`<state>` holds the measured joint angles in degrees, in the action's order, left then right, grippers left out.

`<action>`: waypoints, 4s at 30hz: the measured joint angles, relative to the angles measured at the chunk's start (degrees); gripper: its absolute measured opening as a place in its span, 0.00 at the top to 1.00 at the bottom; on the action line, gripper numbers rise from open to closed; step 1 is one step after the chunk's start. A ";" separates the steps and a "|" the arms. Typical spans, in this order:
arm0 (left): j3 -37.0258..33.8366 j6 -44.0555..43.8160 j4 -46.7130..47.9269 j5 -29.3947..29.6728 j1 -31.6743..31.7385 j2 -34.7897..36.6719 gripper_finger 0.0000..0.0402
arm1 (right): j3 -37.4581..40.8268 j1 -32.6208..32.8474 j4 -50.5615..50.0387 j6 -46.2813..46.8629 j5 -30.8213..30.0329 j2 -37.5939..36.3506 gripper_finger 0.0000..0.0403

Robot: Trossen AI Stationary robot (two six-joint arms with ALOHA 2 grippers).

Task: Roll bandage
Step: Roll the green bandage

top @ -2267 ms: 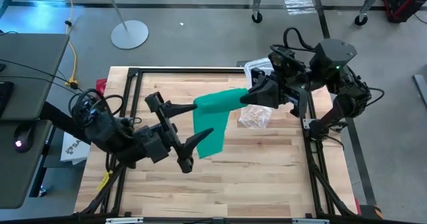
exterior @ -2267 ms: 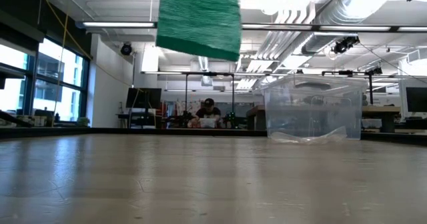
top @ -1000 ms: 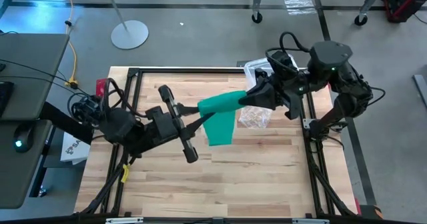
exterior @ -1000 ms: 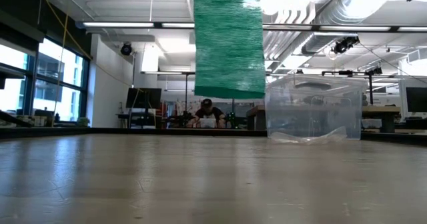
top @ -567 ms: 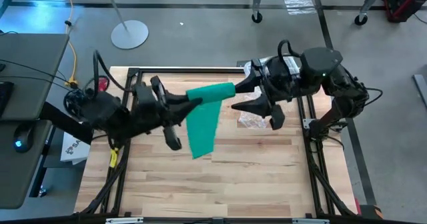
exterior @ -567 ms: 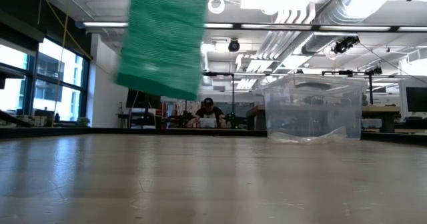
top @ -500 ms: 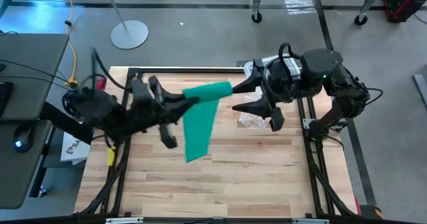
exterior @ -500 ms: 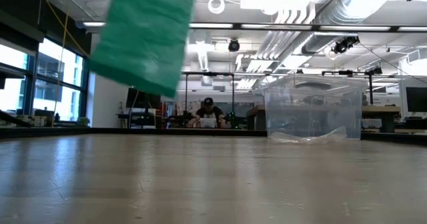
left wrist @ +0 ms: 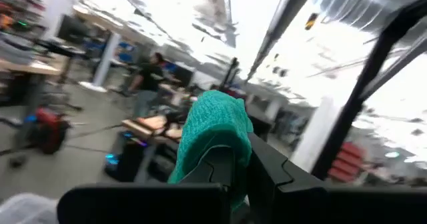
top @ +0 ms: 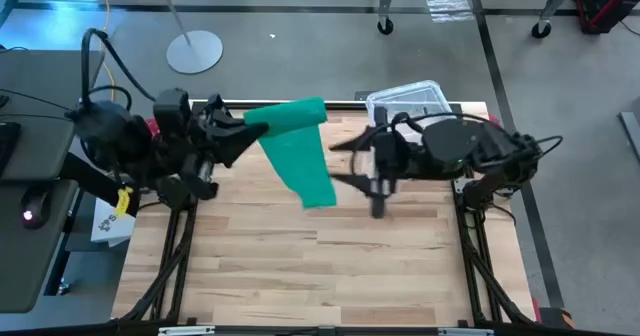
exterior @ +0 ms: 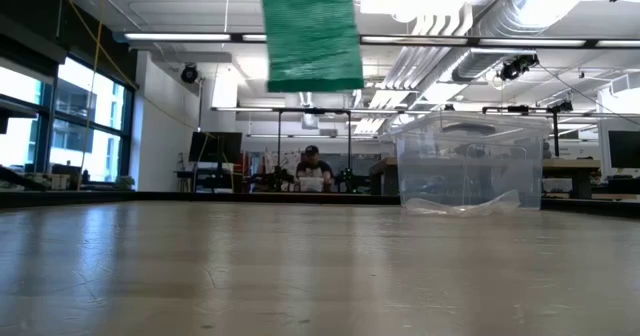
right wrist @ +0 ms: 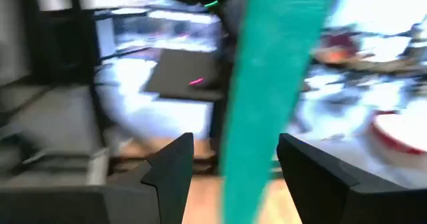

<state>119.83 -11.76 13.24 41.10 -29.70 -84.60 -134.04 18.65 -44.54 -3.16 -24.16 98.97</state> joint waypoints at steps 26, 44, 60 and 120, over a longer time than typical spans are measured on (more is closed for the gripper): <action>-0.07 -32.56 12.25 -20.16 0.94 -3.42 0.96 | -0.07 0.10 29.79 -45.72 -12.35 2.42 0.99; -0.04 -37.02 22.83 -16.21 2.20 -2.70 0.96 | -0.11 12.26 40.93 -52.82 -9.68 -1.61 1.00; -0.13 -31.21 11.82 -26.85 1.61 -2.83 0.96 | -0.13 5.31 25.63 -33.08 -11.60 -1.57 1.00; -0.13 -33.75 16.08 -21.25 3.48 -2.11 0.96 | -0.15 2.38 -20.63 6.74 -11.36 -4.06 0.45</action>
<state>119.70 -45.51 29.32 19.85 -26.22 -86.72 -134.19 21.03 -65.17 3.58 -35.52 94.91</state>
